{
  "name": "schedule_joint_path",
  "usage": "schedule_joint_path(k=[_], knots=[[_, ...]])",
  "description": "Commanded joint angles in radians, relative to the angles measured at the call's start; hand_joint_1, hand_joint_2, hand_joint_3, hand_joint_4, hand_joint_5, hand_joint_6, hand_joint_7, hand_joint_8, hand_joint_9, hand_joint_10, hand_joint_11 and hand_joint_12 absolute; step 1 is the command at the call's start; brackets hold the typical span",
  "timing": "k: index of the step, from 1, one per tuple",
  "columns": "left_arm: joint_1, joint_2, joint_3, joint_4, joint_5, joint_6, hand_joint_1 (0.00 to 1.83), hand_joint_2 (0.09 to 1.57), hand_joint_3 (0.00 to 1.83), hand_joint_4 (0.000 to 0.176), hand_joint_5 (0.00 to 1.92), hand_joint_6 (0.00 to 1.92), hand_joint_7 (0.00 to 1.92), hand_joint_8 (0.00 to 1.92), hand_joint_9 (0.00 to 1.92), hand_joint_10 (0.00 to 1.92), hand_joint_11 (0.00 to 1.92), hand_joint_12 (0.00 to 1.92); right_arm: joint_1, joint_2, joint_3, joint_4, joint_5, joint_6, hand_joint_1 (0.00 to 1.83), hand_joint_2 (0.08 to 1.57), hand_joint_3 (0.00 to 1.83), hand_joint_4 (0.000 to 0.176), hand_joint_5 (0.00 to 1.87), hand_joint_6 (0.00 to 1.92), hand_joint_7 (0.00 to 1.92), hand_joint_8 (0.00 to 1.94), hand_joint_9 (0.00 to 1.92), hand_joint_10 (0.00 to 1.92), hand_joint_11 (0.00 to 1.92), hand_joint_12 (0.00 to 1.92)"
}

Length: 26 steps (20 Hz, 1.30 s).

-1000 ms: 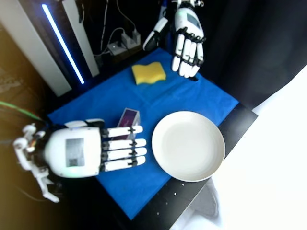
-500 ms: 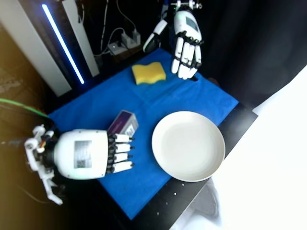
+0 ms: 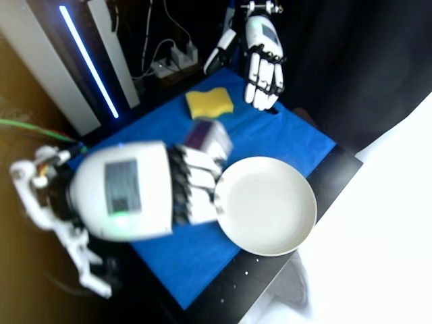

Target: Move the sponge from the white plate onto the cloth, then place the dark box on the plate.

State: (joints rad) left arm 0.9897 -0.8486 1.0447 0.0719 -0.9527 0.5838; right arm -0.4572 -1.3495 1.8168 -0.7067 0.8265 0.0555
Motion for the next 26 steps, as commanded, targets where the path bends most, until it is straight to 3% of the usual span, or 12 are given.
schedule_joint_path(k=[1, 2, 3, 5, 7, 8, 9, 14, 22, 23, 24, 26], knots=[[-0.008, -0.008, -0.001, -0.023, -0.134, -0.004, 0.81, 0.82, 0.0, 0.035, 0.26, 0.01, 0.31, 0.0, 0.34, 0.0, 0.0, 0.93, 0.027, -0.025, 0.014, 0.058, 0.051, 0.006, 1.27, 1.02, 0.0, 0.0, 1.12, 0.78, 1.39, 0.22, 1.17, 1.22, 1.04, 1.49], [-0.008, -0.016, 0.005, -0.023, -0.139, -0.004, 0.81, 0.82, 0.0, 0.038, 0.27, 0.01, 0.32, 0.01, 0.35, 0.01, 0.0, 0.97, 0.035, -0.077, 0.059, 0.056, 0.016, 0.012, 1.27, 1.02, 0.0, 0.0, 1.12, 0.82, 1.39, 0.18, 1.2, 0.84, 1.01, 1.21], [-0.008, -0.023, 0.009, -0.023, -0.141, -0.004, 0.78, 0.84, 0.0, 0.041, 0.26, 0.0, 0.32, 0.0, 0.36, 0.01, 0.01, 1.07, 0.035, -0.099, 0.08, 0.056, -0.005, 0.016, 1.37, 1.03, 0.0, 0.0, 1.06, 0.79, 1.35, 0.13, 1.18, 0.91, 1.02, 0.98], [-0.01, -0.033, 0.016, -0.023, -0.145, -0.004, 0.77, 0.83, 0.0, 0.049, 0.26, 0.0, 0.31, 0.0, 0.36, 0.0, 0.0, 1.15, 0.035, -0.133, 0.111, 0.054, -0.058, 0.016, 1.28, 1.01, 0.0, 0.0, 1.17, 0.74, 1.43, 0.09, 1.31, 0.7, 1.12, 1.22], [-0.017, -0.04, 0.021, -0.023, -0.146, -0.004, 0.78, 0.83, 0.0, 0.046, 0.26, 0.0, 0.31, 0.0, 0.36, 0.0, 0.0, 1.12, 0.035, -0.17, 0.138, 0.028, -0.121, 0.016, 1.27, 1.01, 0.0, 0.0, 1.17, 0.66, 1.44, 0.15, 1.4, 0.6, 1.19, 1.2], [-0.02, -0.043, 0.022, -0.023, -0.147, -0.004, 0.8, 0.82, 0.0, 0.043, 0.26, 0.0, 0.3, 0.0, 0.35, 0.0, 0.0, 1.08, 0.035, -0.197, 0.157, 0.002, -0.16, 0.018, 1.27, 1.01, 0.0, 0.015, 1.18, 0.69, 1.4, 0.18, 1.39, 0.31, 1.05, 1.06], [-0.022, -0.046, 0.023, -0.023, -0.149, -0.004, 0.79, 0.82, 0.0, 0.046, 0.26, 0.0, 0.3, 0.0, 0.35, 0.0, 0.0, 1.08, 0.035, -0.213, 0.17, -0.024, -0.189, 0.024, 1.28, 1.0, 0.0, 0.0, 1.2, 0.57, 1.4, 0.27, 1.44, 0.27, 1.05, 1.13], [-0.031, -0.057, 0.029, -0.023, -0.151, -0.004, 0.77, 0.82, 0.0, 0.043, 0.28, 0.01, 0.31, 0.0, 0.36, 0.0, 0.0, 1.09, 0.035, -0.267, 0.216, -0.107, -0.294, 0.059, 1.28, 1.0, 0.0, 0.0, 1.19, 0.59, 1.43, 0.23, 1.45, 0.21, 1.01, 1.13], [-0.036, -0.071, 0.039, -0.045, -0.159, -0.007, 0.77, 0.82, 0.0, 0.042, 0.28, 0.0, 0.31, 0.0, 0.36, 0.0, 0.0, 1.09, 0.035, -0.232, 0.184, -0.086, -0.223, 0.079, 1.28, 1.0, 0.0, 0.0, 1.19, 0.59, 1.43, 0.23, 1.45, 0.21, 1.01, 1.13], [-0.036, -0.071, 0.038, -0.046, -0.163, -0.007, 0.76, 0.83, 0.0, 0.049, 0.27, 0.0, 0.29, 0.0, 0.34, 0.0, 0.0, 1.04, 0.035, -0.232, 0.187, -0.089, -0.225, 0.079, 0.99, 0.93, 0.0, 0.095, 0.4, 0.25, 0.49, 0.09, 0.6, 0.07, 0.41, 0.92], [-0.036, -0.071, 0.038, -0.046, -0.166, -0.007, 0.76, 0.83, 0.0, 0.05, 0.27, 0.0, 0.29, 0.0, 0.34, 0.0, 0.0, 1.03, 0.035, -0.232, 0.188, -0.091, -0.226, 0.079, 0.93, 0.91, 0.0, 0.114, 0.28, 0.08, 0.29, 0.03, 0.42, 0.03, 0.29, 0.83], [-0.037, -0.071, 0.038, -0.046, -0.169, -0.007, 0.76, 0.84, 0.0, 0.051, 0.27, 0.0, 0.29, 0.0, 0.34, 0.0, 0.0, 1.02, 0.035, -0.232, 0.19, -0.1, -0.229, 0.079, 0.92, 0.9, 0.0, 0.118, 0.26, 0.01, 0.25, 0.0, 0.38, 0.01, 0.27, 0.78]])
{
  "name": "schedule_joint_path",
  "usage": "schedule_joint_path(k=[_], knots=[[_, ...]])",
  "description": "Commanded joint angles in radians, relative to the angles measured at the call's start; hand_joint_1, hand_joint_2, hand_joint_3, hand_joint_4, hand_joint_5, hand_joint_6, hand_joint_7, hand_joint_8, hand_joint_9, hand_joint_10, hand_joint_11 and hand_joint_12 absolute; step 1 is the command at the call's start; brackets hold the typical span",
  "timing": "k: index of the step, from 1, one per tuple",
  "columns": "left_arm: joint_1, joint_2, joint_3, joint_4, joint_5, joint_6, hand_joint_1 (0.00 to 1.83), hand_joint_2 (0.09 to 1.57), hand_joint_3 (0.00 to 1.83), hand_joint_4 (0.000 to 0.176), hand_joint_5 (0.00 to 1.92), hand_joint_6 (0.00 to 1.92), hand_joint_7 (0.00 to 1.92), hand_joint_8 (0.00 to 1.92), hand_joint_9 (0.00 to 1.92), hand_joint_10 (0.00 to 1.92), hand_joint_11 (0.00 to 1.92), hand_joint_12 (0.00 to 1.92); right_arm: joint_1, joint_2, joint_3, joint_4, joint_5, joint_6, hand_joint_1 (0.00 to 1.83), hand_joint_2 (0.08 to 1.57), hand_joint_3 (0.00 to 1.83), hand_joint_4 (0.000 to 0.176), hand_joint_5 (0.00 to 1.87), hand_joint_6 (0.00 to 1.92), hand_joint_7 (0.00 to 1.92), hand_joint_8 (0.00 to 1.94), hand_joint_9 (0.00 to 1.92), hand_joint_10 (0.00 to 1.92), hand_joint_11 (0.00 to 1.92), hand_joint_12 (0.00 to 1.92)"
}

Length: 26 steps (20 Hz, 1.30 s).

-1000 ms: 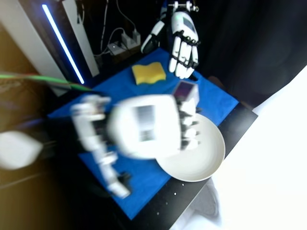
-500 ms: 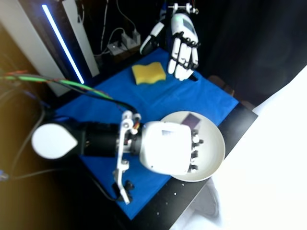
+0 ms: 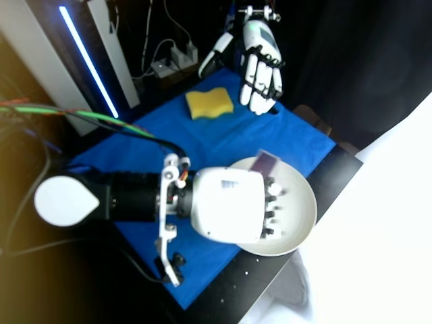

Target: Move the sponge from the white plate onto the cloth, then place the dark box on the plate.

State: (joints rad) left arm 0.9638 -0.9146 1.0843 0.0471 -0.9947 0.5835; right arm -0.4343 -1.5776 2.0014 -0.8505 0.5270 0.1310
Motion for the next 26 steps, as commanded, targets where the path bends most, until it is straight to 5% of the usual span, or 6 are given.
schedule_joint_path(k=[1, 7, 15, 20, 23, 26], knots=[[-0.011, -0.006, -0.002, -0.021, -0.13, -0.007, 0.75, 0.83, 0.0, 0.058, 0.26, 0.0, 0.29, 0.0, 0.32, 0.0, 0.0, 1.0, 0.012, -0.004, 0.005, 0.038, 0.066, 0.003, 0.71, 0.83, 0.0, 0.164, 0.05, 0.0, 0.05, 0.0, 0.08, 0.0, 0.05, 0.23], [-0.006, -0.007, -0.008, -0.03, -0.146, -0.007, 0.74, 0.83, 0.0, 0.056, 0.26, 0.0, 0.28, 0.0, 0.33, 0.0, 0.01, 0.98, 0.008, 0.017, -0.033, 0.056, 0.082, 0.006, 0.65, 0.82, 0.0, 0.176, 0.0, 0.0, 0.0, 0.0, 0.0, 0.0, 0.0, 0.0], [0.051, 0.026, -0.032, -0.161, -0.335, 0.035, 0.66, 0.89, 0.02, 0.083, 0.23, 0.0, 0.2, 0.0, 0.15, 0.0, 0.0, 0.57, -0.28, 0.33, -0.296, 0.603, 0.665, -0.055, 0.7, 0.78, 0.0, 0.176, 0.0, 0.0, 0.0, 0.0, 0.0, 0.0, 0.0, 0.0], [0.201, 0.085, -0.127, -0.3, -0.653, 0.094, 0.49, 1.04, 0.03, 0.016, 0.01, 0.0, 0.0, 0.0, 0.0, 0.0, 0.0, 0.07, -0.527, 0.451, -0.52, 0.825, 1.041, -0.135, 0.71, 0.81, 0.0, 0.176, 0.0, 0.0, 0.0, 0.0, 0.0, 0.0, 0.0, 0.0], [0.271, 0.081, -0.16, -0.333, -0.736, 0.095, 0.47, 1.11, 0.01, 0.091, 0.0, 0.0, 0.0, 0.0, 0.0, 0.0, 0.0, 0.0, -0.664, 0.454, -0.609, 0.92, 1.197, -0.155, 0.66, 0.79, 0.0, 0.176, 0.0, 0.0, 0.0, 0.0, 0.0, 0.0, 0.0, 0.0], [0.273, 0.072, -0.166, -0.336, -0.737, 0.096, 0.33, 1.09, 0.0, 0.032, 0.0, 0.0, 0.0, 0.0, 0.0, 0.0, 0.0, 0.0, -0.726, 0.467, -0.667, 0.957, 1.235, -0.162, 0.76, 0.84, 0.0, 0.176, 0.0, 0.0, 0.0, 0.0, 0.0, 0.0, 0.0, 0.0]])
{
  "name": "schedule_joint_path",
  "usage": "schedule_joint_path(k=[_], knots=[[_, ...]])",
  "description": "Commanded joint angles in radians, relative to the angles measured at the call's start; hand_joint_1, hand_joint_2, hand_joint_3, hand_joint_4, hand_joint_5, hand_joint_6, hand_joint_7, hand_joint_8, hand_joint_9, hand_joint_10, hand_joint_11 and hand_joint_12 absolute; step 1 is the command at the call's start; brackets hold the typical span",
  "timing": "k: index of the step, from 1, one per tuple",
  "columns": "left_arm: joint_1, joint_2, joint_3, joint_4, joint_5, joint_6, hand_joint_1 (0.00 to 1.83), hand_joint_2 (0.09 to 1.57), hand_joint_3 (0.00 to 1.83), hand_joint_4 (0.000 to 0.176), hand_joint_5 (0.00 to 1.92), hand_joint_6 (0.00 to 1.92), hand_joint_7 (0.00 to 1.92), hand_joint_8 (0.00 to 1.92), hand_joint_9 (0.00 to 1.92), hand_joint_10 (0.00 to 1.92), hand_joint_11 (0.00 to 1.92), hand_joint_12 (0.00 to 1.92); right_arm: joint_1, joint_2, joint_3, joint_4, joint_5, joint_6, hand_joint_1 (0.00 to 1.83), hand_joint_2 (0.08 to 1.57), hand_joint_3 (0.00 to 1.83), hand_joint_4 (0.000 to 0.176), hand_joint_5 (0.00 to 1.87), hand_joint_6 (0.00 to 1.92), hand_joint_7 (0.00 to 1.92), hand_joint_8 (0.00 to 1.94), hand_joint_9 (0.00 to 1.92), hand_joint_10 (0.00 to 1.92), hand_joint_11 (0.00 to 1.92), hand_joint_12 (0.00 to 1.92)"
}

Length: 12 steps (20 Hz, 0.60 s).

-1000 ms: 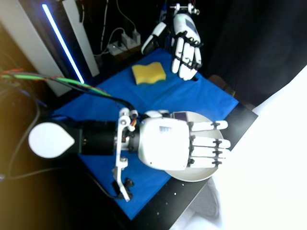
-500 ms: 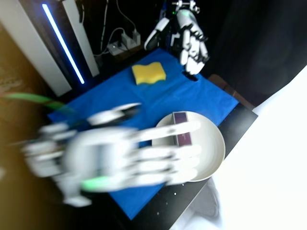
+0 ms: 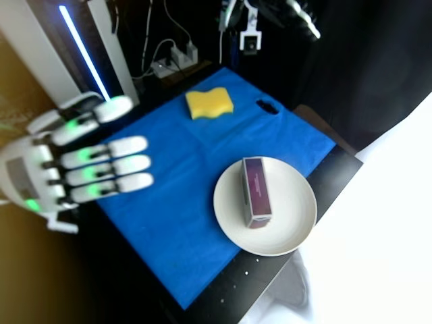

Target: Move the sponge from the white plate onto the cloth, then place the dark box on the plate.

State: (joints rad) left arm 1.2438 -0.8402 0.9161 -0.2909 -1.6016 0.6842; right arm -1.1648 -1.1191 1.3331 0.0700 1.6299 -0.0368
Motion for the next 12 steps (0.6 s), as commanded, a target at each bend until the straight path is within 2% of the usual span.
schedule_joint_path(k=[1, 2, 3, 4, 5, 6, 7, 8, 9, 10, 11, 12], knots=[[-0.008, -0.003, 0.004, 0.004, -0.13, -0.004, 0.33, 1.09, 0.0, 0.032, 0.0, 0.0, 0.0, 0.0, 0.0, 0.0, 0.0, 0.0, 0.004, 0.01, 0.0, 0.032, 0.132, 0.005, 0.76, 0.84, 0.0, 0.176, 0.0, 0.0, 0.0, 0.0, 0.0, 0.0, 0.0, 0.0], [-0.013, -0.003, 0.006, 0.01, -0.13, -0.004, 0.29, 1.09, 0.0, 0.051, 0.0, 0.0, 0.0, 0.0, 0.0, 0.0, 0.0, 0.0, 0.004, 0.011, -0.002, 0.022, 0.133, 0.004, 0.72, 0.84, 0.0, 0.176, 0.0, 0.0, 0.0, 0.0, 0.0, 0.0, 0.0, 0.0], [-0.024, -0.001, 0.01, 0.021, -0.13, -0.002, 0.25, 1.11, 0.01, 0.07, 0.0, 0.0, 0.0, 0.0, 0.0, 0.0, 0.0, 0.0, 0.005, 0.011, -0.005, 0.007, 0.133, -0.001, 0.59, 0.88, 0.01, 0.146, 0.0, 0.0, 0.03, 0.01, 0.02, 0.01, 0.0, 0.0], [-0.037, 0.0, 0.014, 0.032, -0.13, 0.001, 0.25, 1.11, 0.0, 0.064, 0.0, 0.0, 0.0, 0.0, 0.0, 0.0, 0.0, 0.0, 0.008, 0.014, -0.011, -0.005, 0.133, -0.008, 0.51, 0.96, 0.01, 0.139, 0.0, 0.0, 0.02, 0.0, 0.01, 0.0, 0.0, 0.0], [-0.068, 0.005, 0.026, 0.062, -0.13, 0.002, 0.22, 1.11, 0.0, 0.082, 0.0, 0.0, 0.0, 0.0, 0.0, 0.0, 0.0, 0.0, 0.034, 0.03, -0.02, -0.032, 0.133, -0.028, 0.49, 0.99, 0.02, 0.147, 0.0, 0.0, 0.0, 0.0, 0.0, 0.0, 0.0, 0.0], [-0.091, 0.011, 0.034, 0.081, -0.13, 0.005, 0.27, 1.13, 0.01, 0.026, 0.0, 0.0, 0.0, 0.0, 0.0, 0.0, 0.0, 0.0, 0.056, 0.046, -0.025, -0.046, 0.133, -0.039, 0.47, 0.99, 0.01, 0.124, 0.0, 0.0, 0.01, 0.0, 0.0, 0.0, 0.0, 0.0], [-0.127, 0.022, 0.041, 0.103, -0.13, 0.014, 0.21, 1.1, 0.0, 0.0, 0.0, 0.0, 0.0, 0.0, 0.0, 0.0, 0.04, 0.02, 0.089, 0.063, -0.027, -0.068, 0.134, -0.055, 0.55, 0.99, 0.01, 0.123, 0.04, 0.01, 0.01, 0.0, 0.01, 0.0, 0.0, 0.0], [-0.164, 0.031, 0.046, 0.129, -0.13, 0.028, 0.13, 1.15, 0.02, 0.0, 0.0, 0.0, 0.0, 0.0, 0.0, 0.0, 0.01, 0.0, 0.121, 0.086, -0.034, -0.088, 0.134, -0.083, 0.46, 1.01, 0.01, 0.133, 0.06, 0.02, 0.02, 0.01, 0.02, 0.01, 0.0, 0.0], [-0.21, 0.047, 0.047, 0.164, -0.13, 0.053, 0.13, 1.15, 0.01, 0.012, 0.0, 0.0, 0.0, 0.0, 0.0, 0.0, 0.0, 0.0, 0.153, 0.123, -0.056, -0.112, 0.134, -0.141, 0.39, 1.07, 0.01, 0.122, 0.03, 0.0, 0.06, 0.0, 0.07, 0.01, 0.0, 0.0], [-0.246, 0.06, 0.047, 0.198, -0.13, 0.074, 0.15, 1.2, 0.01, 0.006, 0.0, 0.0, 0.0, 0.0, 0.03, 0.0, 0.05, 0.03, 0.173, 0.16, -0.082, -0.13, 0.134, -0.194, 0.41, 1.12, 0.01, 0.071, 0.07, 0.01, 0.1, 0.01, 0.12, 0.0, 0.0, 0.18], [-0.271, 0.064, 0.049, 0.217, -0.13, 0.086, 0.19, 1.21, 0.01, 0.045, 0.44, 1.02, 0.59, 0.19, 0.45, 0.21, 0.02, 0.82, 0.188, 0.185, -0.105, -0.152, 0.134, -0.243, 0.54, 1.12, 0.0, 0.107, 0.08, 0.0, 0.05, 0.0, 0.14, 0.0, 0.0, 0.56], [-0.285, 0.063, 0.054, 0.22, -0.13, 0.095, 0.49, 1.11, 0.0, 0.0, 0.53, 1.23, 0.86, 0.52, 0.61, 0.62, 0.03, 1.26, 0.197, 0.198, -0.114, -0.162, 0.134, -0.265, 0.51, 1.11, 0.0, 0.131, 0.08, 0.0, 0.07, 0.01, 0.16, 0.01, 0.0, 0.53]])
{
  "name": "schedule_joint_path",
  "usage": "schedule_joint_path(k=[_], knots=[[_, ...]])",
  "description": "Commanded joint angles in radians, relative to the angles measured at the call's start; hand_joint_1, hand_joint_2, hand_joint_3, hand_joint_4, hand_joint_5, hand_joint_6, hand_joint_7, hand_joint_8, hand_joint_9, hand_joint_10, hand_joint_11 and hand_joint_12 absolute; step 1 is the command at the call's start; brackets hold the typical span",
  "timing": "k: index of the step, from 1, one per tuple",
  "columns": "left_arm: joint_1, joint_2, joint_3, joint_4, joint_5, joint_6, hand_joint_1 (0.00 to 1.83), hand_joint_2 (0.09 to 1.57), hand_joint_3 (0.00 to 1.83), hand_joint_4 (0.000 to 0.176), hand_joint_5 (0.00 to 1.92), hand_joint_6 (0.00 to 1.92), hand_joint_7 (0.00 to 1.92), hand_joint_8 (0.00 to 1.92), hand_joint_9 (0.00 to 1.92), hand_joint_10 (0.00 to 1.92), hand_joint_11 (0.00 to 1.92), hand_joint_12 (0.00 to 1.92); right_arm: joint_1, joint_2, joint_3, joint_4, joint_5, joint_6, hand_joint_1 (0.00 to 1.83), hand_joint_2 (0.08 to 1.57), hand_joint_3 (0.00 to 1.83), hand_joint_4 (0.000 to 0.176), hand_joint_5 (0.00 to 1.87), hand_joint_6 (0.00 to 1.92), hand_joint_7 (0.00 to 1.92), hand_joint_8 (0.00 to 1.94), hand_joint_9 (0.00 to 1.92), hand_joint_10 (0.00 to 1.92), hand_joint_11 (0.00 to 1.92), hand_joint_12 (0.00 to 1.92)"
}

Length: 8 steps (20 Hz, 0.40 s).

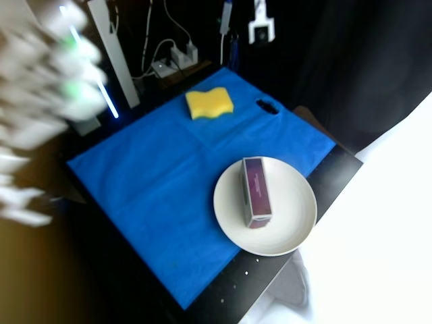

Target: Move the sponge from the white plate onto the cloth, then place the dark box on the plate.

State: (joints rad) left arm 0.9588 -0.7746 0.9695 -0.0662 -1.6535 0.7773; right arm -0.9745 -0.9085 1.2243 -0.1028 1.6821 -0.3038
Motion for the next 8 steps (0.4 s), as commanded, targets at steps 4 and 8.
schedule_joint_path(k=[4, 8], knots=[[-0.017, 0.003, -0.027, -0.034, -0.079, -0.003, 0.69, 1.22, 0.0, 0.0, 0.31, 0.95, 0.59, 0.55, 0.52, 0.7, 0.01, 1.34, 0.062, 0.052, -0.055, 0.005, 0.082, 0.007, 0.79, 1.39, 0.01, 0.011, 0.49, 1.65, 0.79, 0.41, 0.71, 0.3, 0.1, 1.34], [-0.017, -0.003, -0.059, -0.086, -0.079, -0.055, 0.8, 1.38, 0.01, 0.058, 0.53, 1.71, 0.55, 1.38, 0.48, 1.35, 0.21, 1.55, 0.073, 0.02, -0.072, 0.043, 0.082, 0.088, 0.94, 1.23, 0.0, 0.0, 0.75, 1.32, 0.64, 1.34, 0.5, 1.6, 0.39, 1.88]])
